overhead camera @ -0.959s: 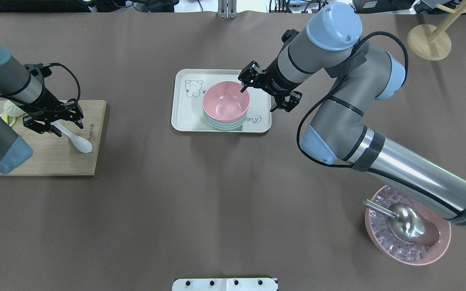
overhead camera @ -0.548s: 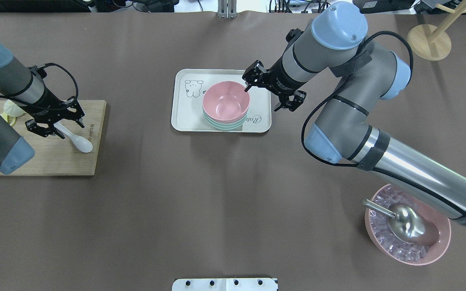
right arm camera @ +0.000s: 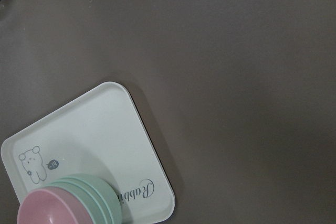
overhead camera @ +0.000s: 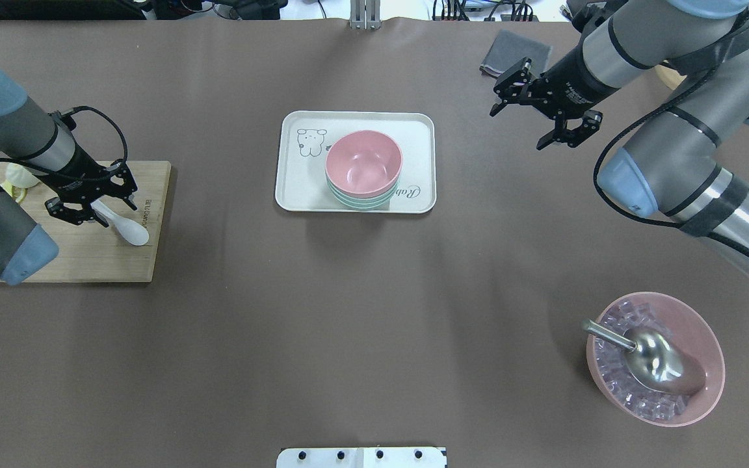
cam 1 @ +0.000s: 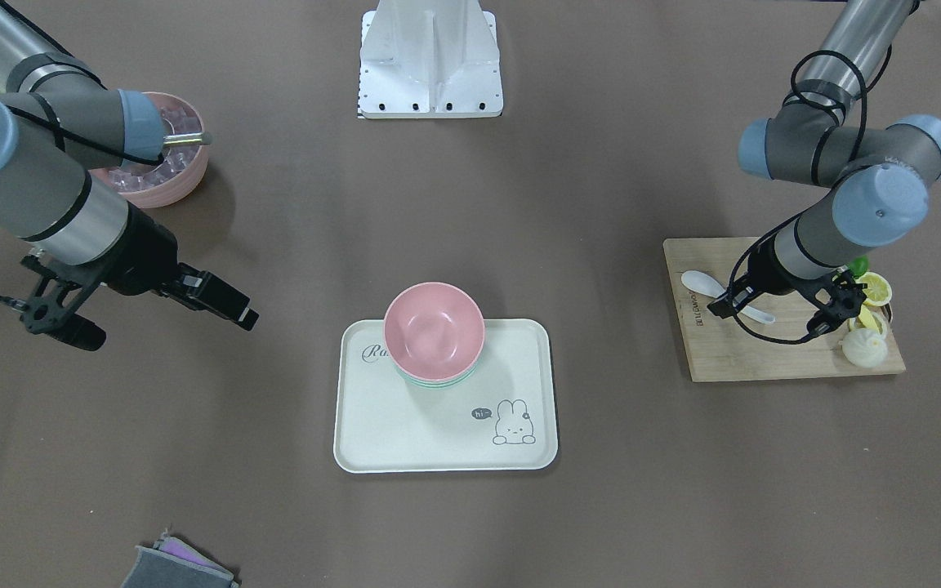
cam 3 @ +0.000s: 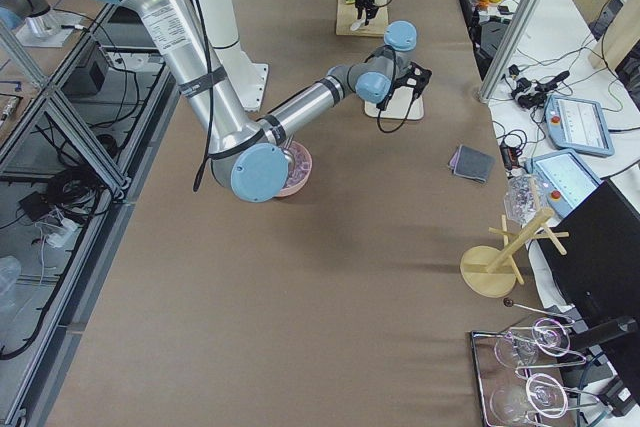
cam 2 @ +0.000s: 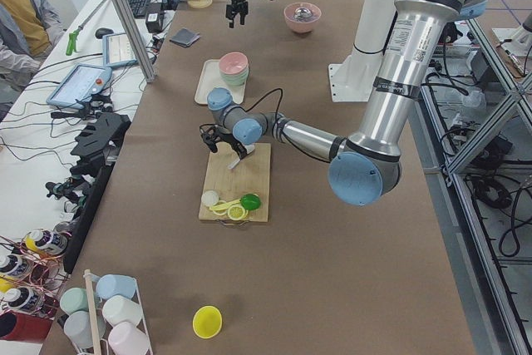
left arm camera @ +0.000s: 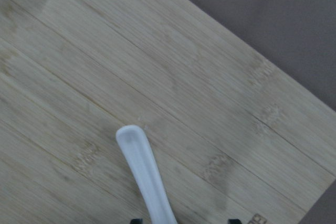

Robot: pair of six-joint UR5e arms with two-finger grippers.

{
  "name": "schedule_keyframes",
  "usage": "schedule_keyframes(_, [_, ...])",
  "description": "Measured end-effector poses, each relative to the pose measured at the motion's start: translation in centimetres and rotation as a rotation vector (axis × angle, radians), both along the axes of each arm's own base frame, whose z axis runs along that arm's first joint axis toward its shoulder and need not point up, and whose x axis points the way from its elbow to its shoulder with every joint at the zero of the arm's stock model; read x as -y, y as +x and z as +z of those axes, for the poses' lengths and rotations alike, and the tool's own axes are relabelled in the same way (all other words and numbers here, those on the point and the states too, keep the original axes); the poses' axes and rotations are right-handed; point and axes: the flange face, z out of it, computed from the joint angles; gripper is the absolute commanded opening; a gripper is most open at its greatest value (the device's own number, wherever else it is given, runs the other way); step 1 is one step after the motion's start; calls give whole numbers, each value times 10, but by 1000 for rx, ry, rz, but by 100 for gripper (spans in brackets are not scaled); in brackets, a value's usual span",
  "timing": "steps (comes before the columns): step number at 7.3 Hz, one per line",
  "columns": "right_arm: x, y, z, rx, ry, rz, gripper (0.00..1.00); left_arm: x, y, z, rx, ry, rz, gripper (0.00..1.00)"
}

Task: Stack pink bowl on green and place spoon
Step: 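Raise the right gripper away from the bowls while the left gripper lifts the white spoon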

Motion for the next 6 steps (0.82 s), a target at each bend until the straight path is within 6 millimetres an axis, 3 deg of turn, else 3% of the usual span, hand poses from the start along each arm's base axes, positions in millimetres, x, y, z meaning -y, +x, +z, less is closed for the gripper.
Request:
schedule_keyframes(2, [3, 11, 4, 2, 1, 4, 100, -3, 3, 2, 3, -10, -2, 57])
schedule_keyframes(3, [4, 13, 3, 3, 2, 6, 100, -5, 6, 2, 3, -15, -2, 46])
schedule_keyframes(5, [5, 17, 3, 8, -1, 5, 100, -8, 10, 1, 3, -28, -9, 0])
schedule_keyframes(6, [6, 19, 3, 11, -3, 4, 100, -8, 11, 1, 3, -31, -11, 0])
